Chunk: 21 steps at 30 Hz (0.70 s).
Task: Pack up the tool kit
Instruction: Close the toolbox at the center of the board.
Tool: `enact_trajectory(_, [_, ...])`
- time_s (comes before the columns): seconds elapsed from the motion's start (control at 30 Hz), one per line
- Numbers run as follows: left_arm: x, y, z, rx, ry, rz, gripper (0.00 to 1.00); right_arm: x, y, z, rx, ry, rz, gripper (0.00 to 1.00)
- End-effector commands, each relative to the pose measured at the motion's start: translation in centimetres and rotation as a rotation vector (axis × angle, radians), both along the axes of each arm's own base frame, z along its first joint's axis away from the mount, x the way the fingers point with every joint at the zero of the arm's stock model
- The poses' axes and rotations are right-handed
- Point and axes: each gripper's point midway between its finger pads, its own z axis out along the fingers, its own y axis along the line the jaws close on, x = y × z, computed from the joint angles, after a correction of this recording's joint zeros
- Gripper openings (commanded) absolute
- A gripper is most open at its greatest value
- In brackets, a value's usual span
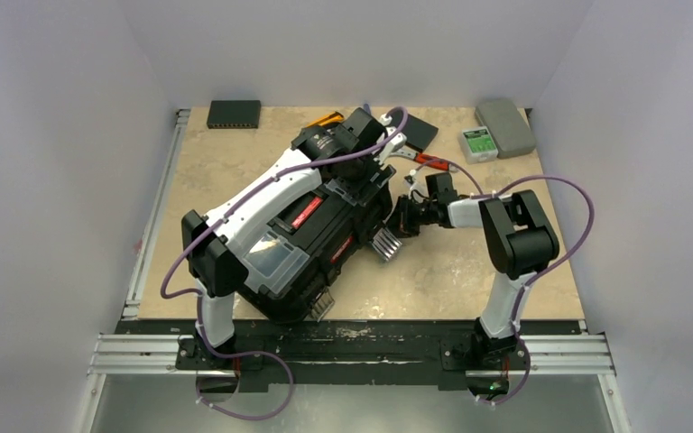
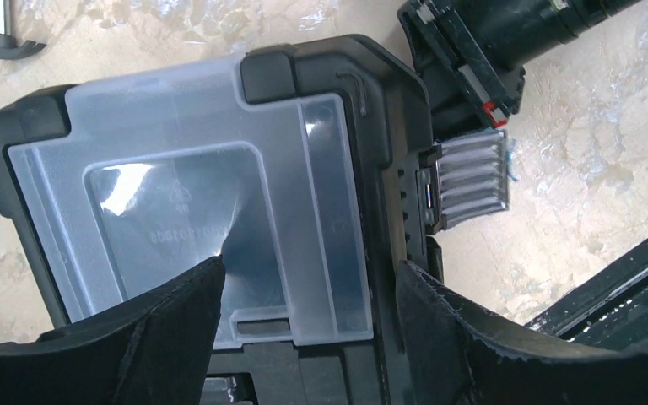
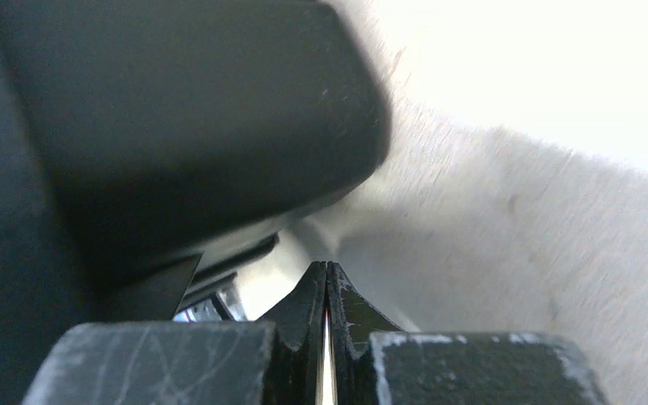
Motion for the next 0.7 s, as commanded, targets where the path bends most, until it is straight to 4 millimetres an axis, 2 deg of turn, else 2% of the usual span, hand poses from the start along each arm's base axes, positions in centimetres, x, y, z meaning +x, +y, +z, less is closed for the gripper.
enact_trajectory(0.0, [0.3, -0.6, 0.8, -0.045, -0.016, -0.001, 0.72, -3.3, 1.0, 3.1, 0.053, -0.043, 0.098, 0.0])
enact_trajectory(0.13, [-0.2, -0.8, 1.4, -0.067, -0.008, -0.013, 0.72, -3.5, 1.0, 5.1, 0.083, -0.07, 0.095, 0.0])
enact_trajectory(0.23, [-1.1, -0.9, 2.8, -0.073, -0.026, -0.03, 0.72, -3.4, 1.2, 6.4, 0.098, -0.093, 0.094, 0.0])
enact_trajectory(0.4, [-3.9, -1.9, 5.1, -0.082, -0.049, -0.077, 0.71, -3.0, 1.2, 6.7, 0.095, -0.095, 0.08, 0.0])
enact_trajectory(0.53, [-5.4, -2.2, 5.2, -0.08, -0.02, -0.058, 0.69, -3.2, 1.4, 7.2, 0.125, -0.094, 0.076, 0.0])
enact_trajectory(0.67, [-6.5, -2.5, 4.2, -0.063, 0.003, -0.065, 0.67, -3.5, 1.3, 8.4, 0.133, -0.118, 0.071, 0.0])
